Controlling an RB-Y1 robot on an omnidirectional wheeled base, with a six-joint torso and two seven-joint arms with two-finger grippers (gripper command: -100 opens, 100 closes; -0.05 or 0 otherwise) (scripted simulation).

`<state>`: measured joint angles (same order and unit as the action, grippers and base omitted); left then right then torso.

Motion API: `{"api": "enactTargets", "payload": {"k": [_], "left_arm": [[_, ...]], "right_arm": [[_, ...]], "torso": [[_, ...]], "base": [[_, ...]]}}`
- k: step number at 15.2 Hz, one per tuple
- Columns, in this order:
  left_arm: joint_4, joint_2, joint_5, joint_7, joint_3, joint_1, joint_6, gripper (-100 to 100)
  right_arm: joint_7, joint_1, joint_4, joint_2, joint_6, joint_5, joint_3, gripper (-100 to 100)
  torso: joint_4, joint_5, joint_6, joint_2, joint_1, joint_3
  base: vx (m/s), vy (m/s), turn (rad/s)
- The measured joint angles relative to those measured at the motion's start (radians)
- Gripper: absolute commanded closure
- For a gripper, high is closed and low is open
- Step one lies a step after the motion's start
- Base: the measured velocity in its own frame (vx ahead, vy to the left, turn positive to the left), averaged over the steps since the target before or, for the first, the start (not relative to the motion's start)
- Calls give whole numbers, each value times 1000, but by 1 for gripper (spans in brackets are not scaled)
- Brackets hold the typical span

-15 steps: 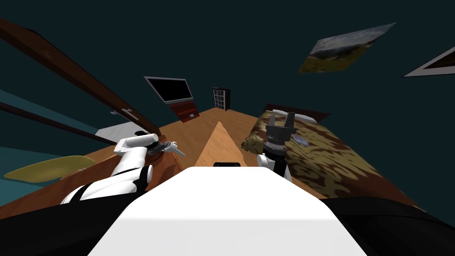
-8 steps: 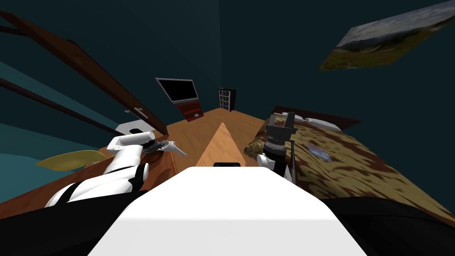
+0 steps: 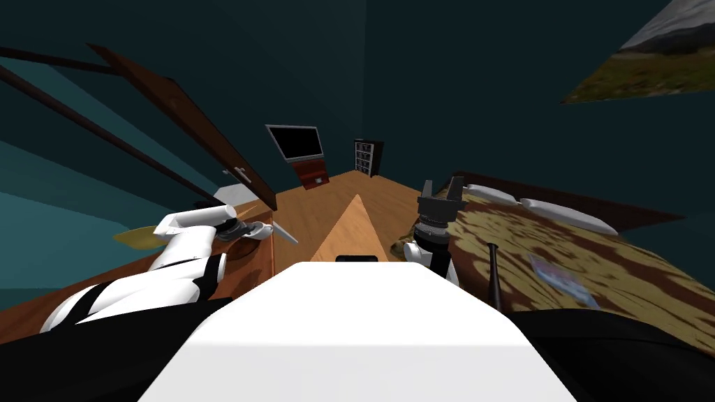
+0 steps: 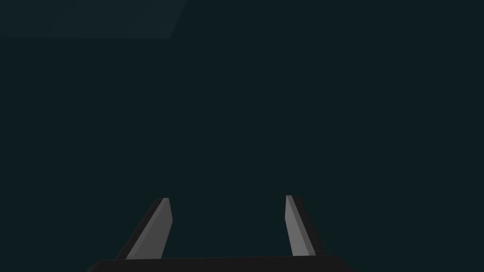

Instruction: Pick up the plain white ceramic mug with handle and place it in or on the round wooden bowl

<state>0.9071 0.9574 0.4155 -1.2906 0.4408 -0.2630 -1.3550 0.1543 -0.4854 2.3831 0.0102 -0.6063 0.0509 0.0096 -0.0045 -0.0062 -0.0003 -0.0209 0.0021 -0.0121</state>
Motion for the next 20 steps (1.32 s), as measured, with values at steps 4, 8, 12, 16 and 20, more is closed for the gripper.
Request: {"api": "enactTargets", "payload": {"k": [4, 8, 12, 16, 20], "left_arm": [[-52, 26, 45, -73, -10, -10, -5, 100], [-100, 49, 95, -137, -17, -15, -16, 100], [-169, 73, 160, -209, -25, -21, -25, 100], [-228, 90, 228, -274, -31, -21, -40, 100], [-280, 108, 292, -333, -33, -21, -60, 100]], "right_arm": [[0, 0, 0, 0, 0, 0, 0, 0], [0, 0, 0, 0, 0, 0, 0, 0], [0, 0, 0, 0, 0, 0, 0, 0], [0, 0, 0, 0, 0, 0, 0, 0], [0, 0, 0, 0, 0, 0, 0, 0]], "torso": [[0, 0, -1, 2, 2, 1], [0, 0, -1, 2, 4, 1], [0, 1, -3, 0, 10, 0], [0, 2, -4, 1, 12, 0], [2, 3, -4, 5, 15, 3]], "base": [[194, 34, 241], [207, 47, 222], [252, 106, 316], [233, 120, 271], [181, 131, 222]]}}
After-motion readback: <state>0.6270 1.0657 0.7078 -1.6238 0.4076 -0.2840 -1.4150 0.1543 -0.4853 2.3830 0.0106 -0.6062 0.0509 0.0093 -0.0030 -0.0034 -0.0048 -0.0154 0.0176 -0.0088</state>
